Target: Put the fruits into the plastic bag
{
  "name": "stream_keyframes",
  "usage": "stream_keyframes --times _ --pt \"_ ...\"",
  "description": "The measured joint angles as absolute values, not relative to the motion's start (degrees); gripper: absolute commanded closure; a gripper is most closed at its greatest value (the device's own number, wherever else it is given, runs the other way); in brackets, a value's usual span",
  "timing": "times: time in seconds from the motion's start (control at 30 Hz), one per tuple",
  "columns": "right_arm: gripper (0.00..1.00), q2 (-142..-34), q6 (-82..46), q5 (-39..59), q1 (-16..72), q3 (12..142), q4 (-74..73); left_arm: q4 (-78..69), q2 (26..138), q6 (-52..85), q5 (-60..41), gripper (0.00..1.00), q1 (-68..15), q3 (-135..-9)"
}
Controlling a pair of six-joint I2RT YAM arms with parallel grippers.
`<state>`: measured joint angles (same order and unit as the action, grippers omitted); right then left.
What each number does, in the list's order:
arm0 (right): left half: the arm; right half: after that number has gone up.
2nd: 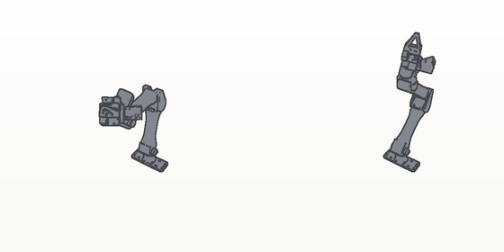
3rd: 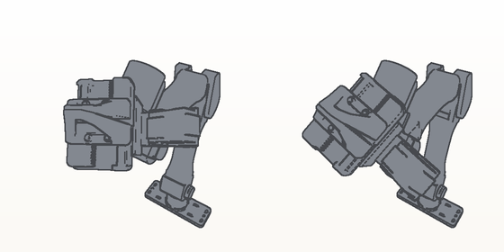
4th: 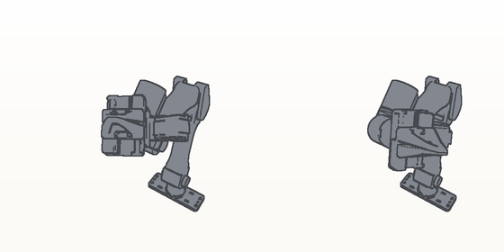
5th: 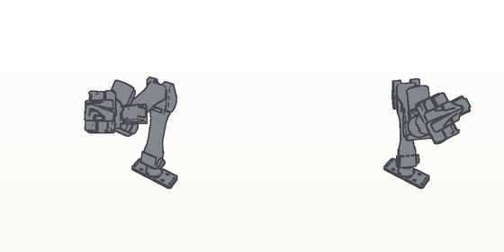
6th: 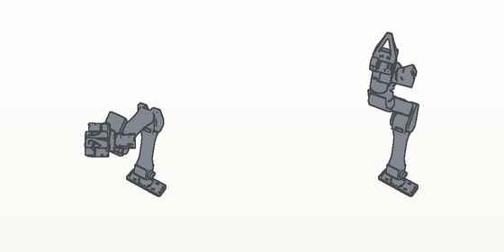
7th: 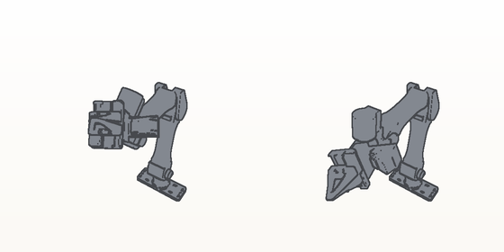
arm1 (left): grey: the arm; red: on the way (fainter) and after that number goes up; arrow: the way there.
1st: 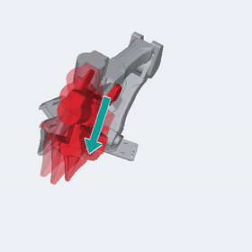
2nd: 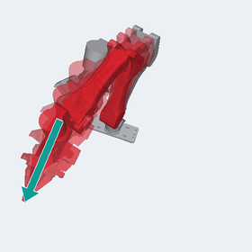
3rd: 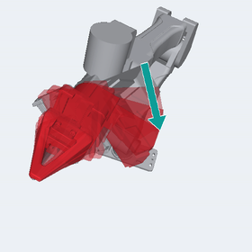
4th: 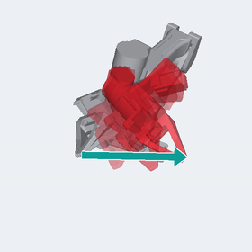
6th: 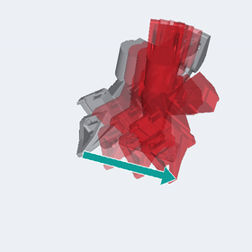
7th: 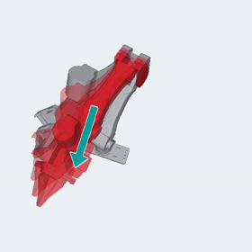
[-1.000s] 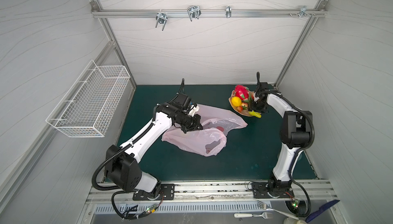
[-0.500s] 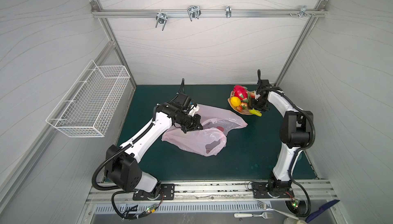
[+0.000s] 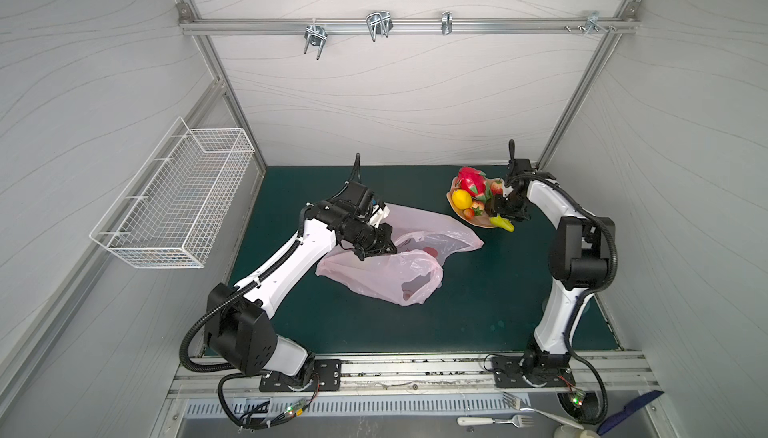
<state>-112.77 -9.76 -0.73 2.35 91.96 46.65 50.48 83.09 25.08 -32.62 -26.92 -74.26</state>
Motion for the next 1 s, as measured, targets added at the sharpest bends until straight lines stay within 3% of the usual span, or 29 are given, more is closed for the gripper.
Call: stream_keyframes --times 1.0 --pt "0.75 -118.63 -19.29 1.06 2.13 98.24 48.66 50.43 84.40 24.27 -33.28 1.00 -26.92 -74.26"
